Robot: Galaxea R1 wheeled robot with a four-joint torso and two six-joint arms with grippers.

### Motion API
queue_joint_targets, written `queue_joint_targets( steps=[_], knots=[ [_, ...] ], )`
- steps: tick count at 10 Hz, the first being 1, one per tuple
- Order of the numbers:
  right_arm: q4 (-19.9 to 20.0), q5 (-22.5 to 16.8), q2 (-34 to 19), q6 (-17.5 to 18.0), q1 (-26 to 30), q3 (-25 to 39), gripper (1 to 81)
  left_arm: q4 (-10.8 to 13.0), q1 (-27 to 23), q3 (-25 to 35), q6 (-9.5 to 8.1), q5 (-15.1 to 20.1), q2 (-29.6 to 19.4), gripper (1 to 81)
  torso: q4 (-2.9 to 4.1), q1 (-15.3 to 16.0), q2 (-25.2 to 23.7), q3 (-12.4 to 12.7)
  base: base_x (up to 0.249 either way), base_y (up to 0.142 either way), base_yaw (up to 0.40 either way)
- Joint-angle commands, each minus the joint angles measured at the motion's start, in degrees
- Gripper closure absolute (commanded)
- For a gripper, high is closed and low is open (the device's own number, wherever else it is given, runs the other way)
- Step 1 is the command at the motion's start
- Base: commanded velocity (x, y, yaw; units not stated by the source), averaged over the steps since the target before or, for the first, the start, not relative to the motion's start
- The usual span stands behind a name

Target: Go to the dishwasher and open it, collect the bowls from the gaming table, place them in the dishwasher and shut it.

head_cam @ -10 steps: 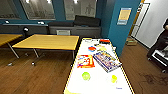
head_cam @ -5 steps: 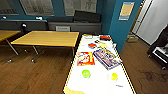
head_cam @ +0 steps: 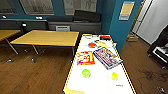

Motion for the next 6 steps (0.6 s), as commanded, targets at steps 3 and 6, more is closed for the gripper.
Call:
queue_joint_targets(
  steps=[3,6],
  knots=[
    [4.91,-13.09,-4.18,1.44,16.98,-5.01,1.0,-0.32,-0.9,0.31,0.07,3.52,0.07,1.0,0.0,0.0,0.0,-2.77,0.0,0.0,0.0],
    [4.82,-15.56,-2.43,4.25,23.04,-8.53,1.0,-0.32,-0.99,0.31,0.07,3.52,0.34,1.0,0.0,0.05,0.06,-5.61,0.0,0.0,0.0]
  ],
)
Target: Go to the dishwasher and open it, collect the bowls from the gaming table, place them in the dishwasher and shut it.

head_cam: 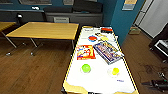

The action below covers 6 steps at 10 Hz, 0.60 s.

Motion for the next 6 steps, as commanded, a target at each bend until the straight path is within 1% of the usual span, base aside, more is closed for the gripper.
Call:
queue_joint_targets(
  steps=[1,2,3,4,5,6],
  knots=[
    [1.85,-6.43,-0.15,4.37,10.85,-6.32,1.0,-0.3,-0.03,0.34,0.07,3.46,0.0,1.0,0.0,0.0,0.0,0.0,0.0,0.0,0.0],
    [1.94,-6.43,1.86,6.73,11.13,-8.59,1.0,-0.21,-0.03,0.34,0.07,3.46,0.0,1.0,0.0,0.0,0.0,0.11,0.0,0.0,0.0],
    [1.77,-6.09,4.4,10.15,11.65,-10.97,1.0,-0.21,-0.03,0.08,0.07,3.46,0.0,1.0,0.0,0.0,0.0,0.06,0.0,0.0,0.0],
    [1.5,-5.46,6.36,12.39,12.0,-12.57,1.0,-0.21,-0.11,0.07,0.07,3.46,0.0,1.0,0.0,0.0,0.0,0.06,0.0,0.0,0.0],
    [1.59,-4.58,8.12,12.74,12.62,-14.42,1.0,-0.21,-0.11,0.07,-0.02,3.46,0.0,1.0,0.0,0.0,0.02,0.06,0.0,0.0,0.0],
    [1.76,-2.66,10.04,12.74,12.79,-16.25,1.0,-0.21,-0.28,-0.1,0.07,3.46,0.0,1.0,0.0,0.0,0.02,0.06,0.0,0.0,0.0]
  ],
)
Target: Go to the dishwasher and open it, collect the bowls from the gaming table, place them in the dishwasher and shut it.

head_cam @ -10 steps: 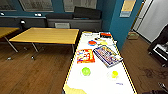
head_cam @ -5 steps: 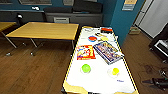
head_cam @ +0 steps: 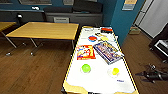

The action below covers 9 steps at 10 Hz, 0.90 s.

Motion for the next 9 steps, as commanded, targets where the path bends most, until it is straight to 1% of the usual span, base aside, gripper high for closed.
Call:
queue_joint_targets(
  steps=[1,3,4,6,8,9],
  knots=[
    [1.67,0.98,1.23,2.97,7.58,-4.85,1.0,-0.21,-0.26,-0.22,-0.01,3.5,-0.09,1.0,0.0,0.0,0.0,0.0,0.0,0.0,0.0],
    [1.67,4.57,4.2,4.36,7.4,-8.0,1.0,-0.47,-0.36,-0.57,-0.01,3.5,0.0,1.0,0.0,0.0,0.0,0.0,0.0,0.0,0.0],
    [1.67,4.67,5.08,5.58,7.58,-9.13,1.0,-0.56,-0.35,-0.57,-0.01,3.59,0.0,1.0,0.0,0.0,0.0,0.0,0.0,0.0,0.0],
    [1.58,4.67,8.33,8.76,8.11,-14.23,1.0,-0.56,-0.35,-1.1,0.08,3.59,0.17,1.0,0.0,0.0,0.02,-0.02,0.0,0.0,0.0],
    [1.76,3.79,11.07,9.3,9.16,-18.29,1.0,-0.74,-0.35,-2.15,-0.01,3.59,0.7,1.0,0.0,0.02,0.02,-0.02,0.0,0.0,0.0],
    [1.94,3.44,12.29,10.6,9.51,-19.94,1.0,-0.83,-0.35,-2.76,-0.01,3.59,0.88,1.0,0.0,0.02,0.02,-0.02,0.0,0.0,0.0]
  ],
)
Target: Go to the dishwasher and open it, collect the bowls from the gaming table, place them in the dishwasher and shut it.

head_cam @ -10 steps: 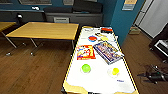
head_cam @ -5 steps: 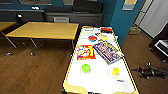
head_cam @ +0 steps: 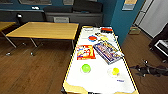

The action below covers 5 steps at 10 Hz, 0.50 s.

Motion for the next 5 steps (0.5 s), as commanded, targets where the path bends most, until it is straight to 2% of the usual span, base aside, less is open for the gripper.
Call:
queue_joint_targets(
  steps=[1,5],
  knots=[
    [1.59,-2.86,0.86,2.82,9.59,-4.43,1.0,-0.36,-0.05,-0.6,0.04,3.59,0.1,1.0,0.0,0.0,0.0,0.0,0.0,0.0,0.0],
    [1.59,-5.23,4.11,3.0,11.61,-7.59,1.0,-0.36,-0.05,-0.69,0.04,3.59,0.1,1.0,0.0,0.02,0.0,-0.02,0.0,0.0,0.0]
  ],
)
